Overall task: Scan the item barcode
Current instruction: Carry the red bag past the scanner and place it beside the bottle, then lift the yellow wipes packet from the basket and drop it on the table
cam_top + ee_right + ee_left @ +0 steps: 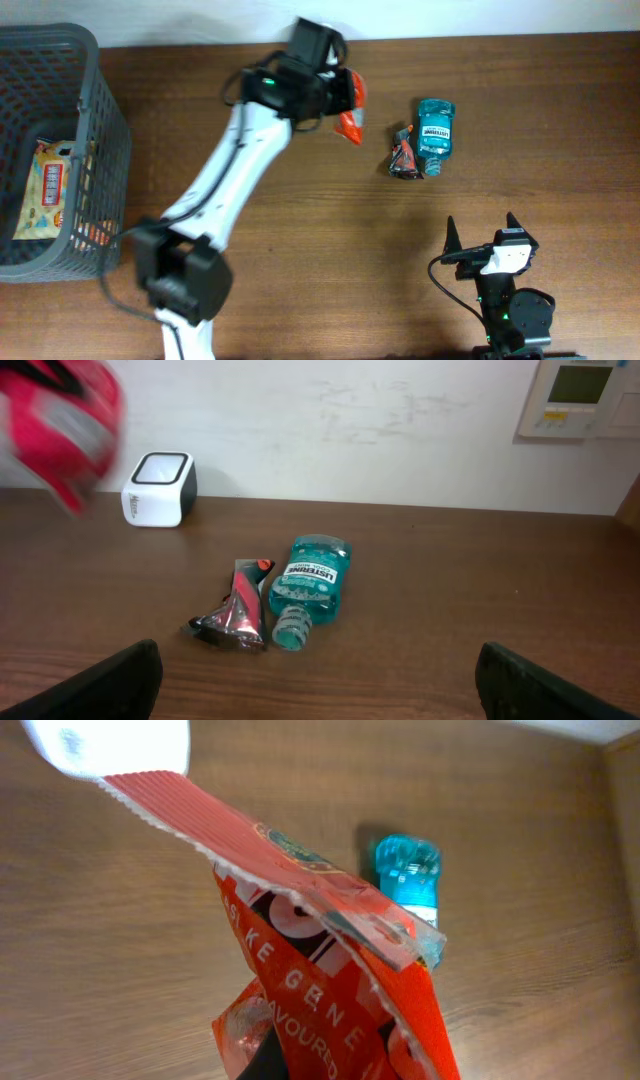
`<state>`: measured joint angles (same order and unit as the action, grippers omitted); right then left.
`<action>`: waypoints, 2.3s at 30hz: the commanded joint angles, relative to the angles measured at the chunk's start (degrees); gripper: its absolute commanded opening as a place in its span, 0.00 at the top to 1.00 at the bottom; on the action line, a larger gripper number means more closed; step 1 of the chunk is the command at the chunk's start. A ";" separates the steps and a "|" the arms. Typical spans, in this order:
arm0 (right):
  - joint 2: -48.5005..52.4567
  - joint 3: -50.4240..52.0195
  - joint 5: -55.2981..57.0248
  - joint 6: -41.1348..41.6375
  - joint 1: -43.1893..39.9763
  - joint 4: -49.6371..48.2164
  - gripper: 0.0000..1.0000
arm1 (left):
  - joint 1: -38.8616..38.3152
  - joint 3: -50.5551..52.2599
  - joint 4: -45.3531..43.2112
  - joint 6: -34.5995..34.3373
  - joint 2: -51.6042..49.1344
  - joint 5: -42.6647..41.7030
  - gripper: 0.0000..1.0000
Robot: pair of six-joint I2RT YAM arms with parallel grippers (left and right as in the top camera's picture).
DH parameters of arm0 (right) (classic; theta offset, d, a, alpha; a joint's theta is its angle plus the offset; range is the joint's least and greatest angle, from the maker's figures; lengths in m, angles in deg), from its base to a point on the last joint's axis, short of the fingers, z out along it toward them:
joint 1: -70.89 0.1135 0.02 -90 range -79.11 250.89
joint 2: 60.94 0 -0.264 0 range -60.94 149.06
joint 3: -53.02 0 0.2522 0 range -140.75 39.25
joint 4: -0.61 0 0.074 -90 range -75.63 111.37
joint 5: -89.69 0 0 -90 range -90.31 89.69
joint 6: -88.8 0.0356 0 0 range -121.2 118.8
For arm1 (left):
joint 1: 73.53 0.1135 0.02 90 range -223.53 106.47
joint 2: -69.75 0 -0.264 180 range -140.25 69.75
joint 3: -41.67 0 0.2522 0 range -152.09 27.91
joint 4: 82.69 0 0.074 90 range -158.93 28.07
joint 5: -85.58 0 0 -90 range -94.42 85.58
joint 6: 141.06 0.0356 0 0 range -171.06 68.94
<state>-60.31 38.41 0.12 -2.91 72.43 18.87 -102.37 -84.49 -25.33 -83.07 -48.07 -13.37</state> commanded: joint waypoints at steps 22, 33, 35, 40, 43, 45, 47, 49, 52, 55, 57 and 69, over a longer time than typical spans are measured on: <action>-0.37 0.52 0.28 0.24 0.33 0.17 0.01 | -6.16 -7.02 -5.20 -2.12 -5.95 -2.62 0.48; -0.37 0.52 0.28 0.24 0.33 0.17 0.01 | 29.68 -7.02 23.12 16.24 27.04 7.58 0.48; -0.37 0.52 0.28 0.24 0.33 0.20 0.01 | 38.64 -7.02 22.47 16.24 29.09 11.74 0.36; -0.37 0.52 0.28 0.24 0.33 0.17 0.01 | 63.71 -6.47 23.19 21.90 20.04 20.76 0.25; -0.37 0.52 0.28 0.22 0.33 0.17 0.01 | 63.73 -6.47 24.52 33.64 12.90 17.92 0.28; -0.37 0.52 0.28 0.24 0.33 0.17 0.02 | 63.73 -5.66 26.45 39.54 8.24 18.25 0.25; -0.37 0.52 0.28 0.24 0.33 0.17 0.01 | 63.73 -5.38 29.59 39.65 1.55 23.39 0.18; -0.37 0.52 0.28 0.24 0.33 0.17 0.01 | 63.73 -5.38 28.61 40.98 -3.39 22.49 0.14; -0.37 0.52 0.28 0.24 0.33 0.17 0.01 | 63.73 -5.38 28.22 46.27 -9.49 15.82 0.16; -0.37 0.52 0.28 0.24 0.33 0.17 0.01 | 63.67 -5.35 27.47 46.27 -15.58 15.50 0.24; -0.37 0.52 0.28 0.24 0.33 0.20 0.01 | 62.95 -5.27 26.51 46.27 -17.59 14.05 0.28; -0.37 0.52 0.28 0.24 0.33 0.17 0.01 | 59.80 -20.31 33.68 30.47 -14.75 14.25 1.00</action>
<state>-60.29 38.44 0.12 -2.94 72.43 18.87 -42.27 -94.39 4.50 -43.75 -65.11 2.68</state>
